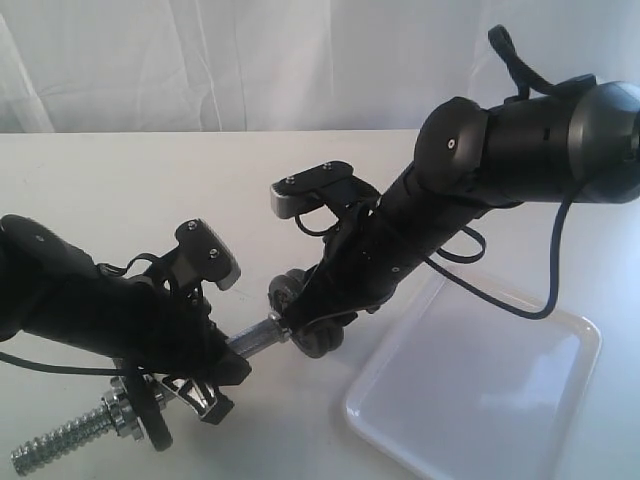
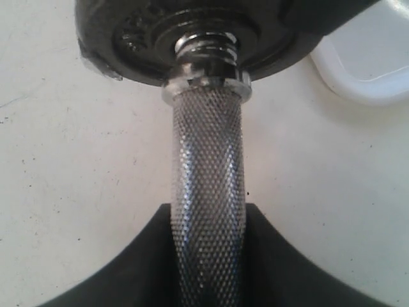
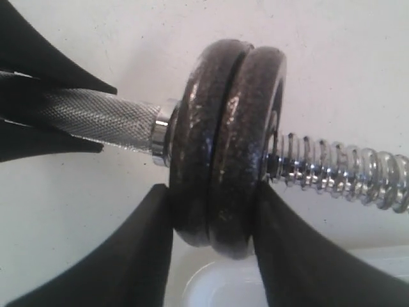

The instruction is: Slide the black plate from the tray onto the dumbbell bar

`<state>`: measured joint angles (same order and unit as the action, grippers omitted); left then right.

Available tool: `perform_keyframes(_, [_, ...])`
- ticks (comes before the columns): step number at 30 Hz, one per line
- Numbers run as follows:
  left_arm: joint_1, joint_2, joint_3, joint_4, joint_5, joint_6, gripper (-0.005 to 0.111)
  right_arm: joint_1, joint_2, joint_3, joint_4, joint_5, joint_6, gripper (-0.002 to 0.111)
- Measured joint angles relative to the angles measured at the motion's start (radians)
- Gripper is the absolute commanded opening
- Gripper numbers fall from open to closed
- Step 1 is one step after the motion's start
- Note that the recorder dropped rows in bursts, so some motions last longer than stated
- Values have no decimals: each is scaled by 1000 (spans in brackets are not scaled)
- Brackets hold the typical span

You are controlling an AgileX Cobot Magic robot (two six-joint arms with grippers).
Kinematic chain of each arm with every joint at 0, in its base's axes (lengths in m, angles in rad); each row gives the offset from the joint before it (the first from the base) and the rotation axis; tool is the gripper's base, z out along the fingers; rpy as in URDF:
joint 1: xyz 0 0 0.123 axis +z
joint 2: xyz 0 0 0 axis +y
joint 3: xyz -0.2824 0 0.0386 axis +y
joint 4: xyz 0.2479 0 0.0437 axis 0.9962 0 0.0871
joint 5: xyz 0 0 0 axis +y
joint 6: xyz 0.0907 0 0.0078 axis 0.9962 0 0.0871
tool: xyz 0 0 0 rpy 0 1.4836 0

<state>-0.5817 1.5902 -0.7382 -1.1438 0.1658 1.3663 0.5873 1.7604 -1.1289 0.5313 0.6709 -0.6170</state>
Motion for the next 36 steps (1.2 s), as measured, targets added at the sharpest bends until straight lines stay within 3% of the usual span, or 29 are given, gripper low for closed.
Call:
perform_keyframes(13, [0, 0, 0, -10, 2, 16, 0, 2, 0, 0, 80, 27, -11, 6])
perform_keyframes(16, [0, 0, 0, -12, 2, 18, 0, 2, 0, 0, 79, 27, -12, 19])
perform_keyframes(21, [0, 0, 0, -14, 2, 22, 0, 2, 0, 0, 82, 29, -8, 54])
perform_keyframes(24, [0, 0, 0, -18, 2, 33, 0, 4, 0, 0, 95, 53, -4, 68])
perform_keyframes(36, [0, 0, 0, -34, 2, 41, 0, 6, 0, 0, 76, 67, 35, 91])
